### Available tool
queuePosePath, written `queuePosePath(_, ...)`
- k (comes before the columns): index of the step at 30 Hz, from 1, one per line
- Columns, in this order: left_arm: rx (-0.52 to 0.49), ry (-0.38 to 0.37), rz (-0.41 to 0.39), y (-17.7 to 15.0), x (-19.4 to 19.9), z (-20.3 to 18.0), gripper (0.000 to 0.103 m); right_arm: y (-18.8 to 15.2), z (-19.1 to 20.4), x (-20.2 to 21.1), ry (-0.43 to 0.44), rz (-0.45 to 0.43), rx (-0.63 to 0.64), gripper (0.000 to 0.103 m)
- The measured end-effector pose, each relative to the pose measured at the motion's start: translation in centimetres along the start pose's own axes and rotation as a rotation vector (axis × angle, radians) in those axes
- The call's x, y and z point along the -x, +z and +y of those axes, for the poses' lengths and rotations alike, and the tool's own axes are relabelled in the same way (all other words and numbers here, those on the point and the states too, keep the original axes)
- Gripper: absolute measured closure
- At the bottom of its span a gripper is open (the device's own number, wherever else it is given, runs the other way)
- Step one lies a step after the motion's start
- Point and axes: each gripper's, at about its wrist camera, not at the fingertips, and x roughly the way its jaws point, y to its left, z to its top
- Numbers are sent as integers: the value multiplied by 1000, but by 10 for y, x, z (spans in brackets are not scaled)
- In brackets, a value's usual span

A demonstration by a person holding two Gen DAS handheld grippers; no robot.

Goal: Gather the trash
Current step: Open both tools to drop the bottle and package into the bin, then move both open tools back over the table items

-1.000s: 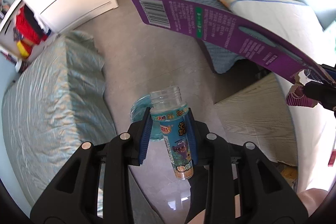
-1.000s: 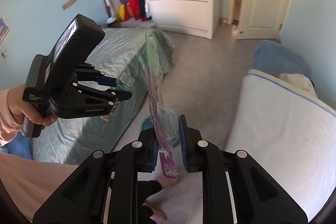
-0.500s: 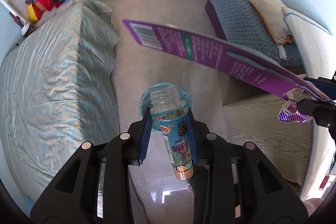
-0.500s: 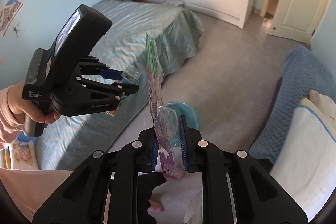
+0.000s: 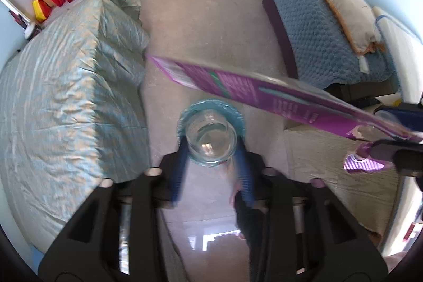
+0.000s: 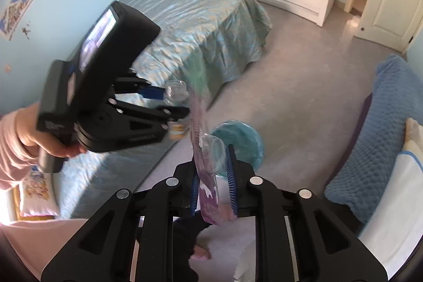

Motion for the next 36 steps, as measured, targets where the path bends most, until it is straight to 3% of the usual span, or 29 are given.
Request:
queuePosePath(1,4,10,-10,1,-1,2,30,3,-1,0,1,-6,1,78)
queuePosePath(2,9,23,-18,2,-2,4,28,5,-3,-1,7,-13,0,74)
queuePosePath(5,16,36,-1,4,-7,8,28,8,-7,-2,2,-26,-16,68)
queuePosePath(12,-3,39,23,0,-14,5,26,3,-15,2,-12,-19,-43,65)
queuePosePath(15,-9,34,16,0,-11,2,26,-3,-22,8,-23,-31,-71,57)
queuePosePath(30,-53,27,-23,4,9,-24,25,-44,-37,47,-77,-96,-174,53)
queuePosePath(36,-116,18,-61,3,31,-53,25,-68,-42,76,-105,-152,-235,49)
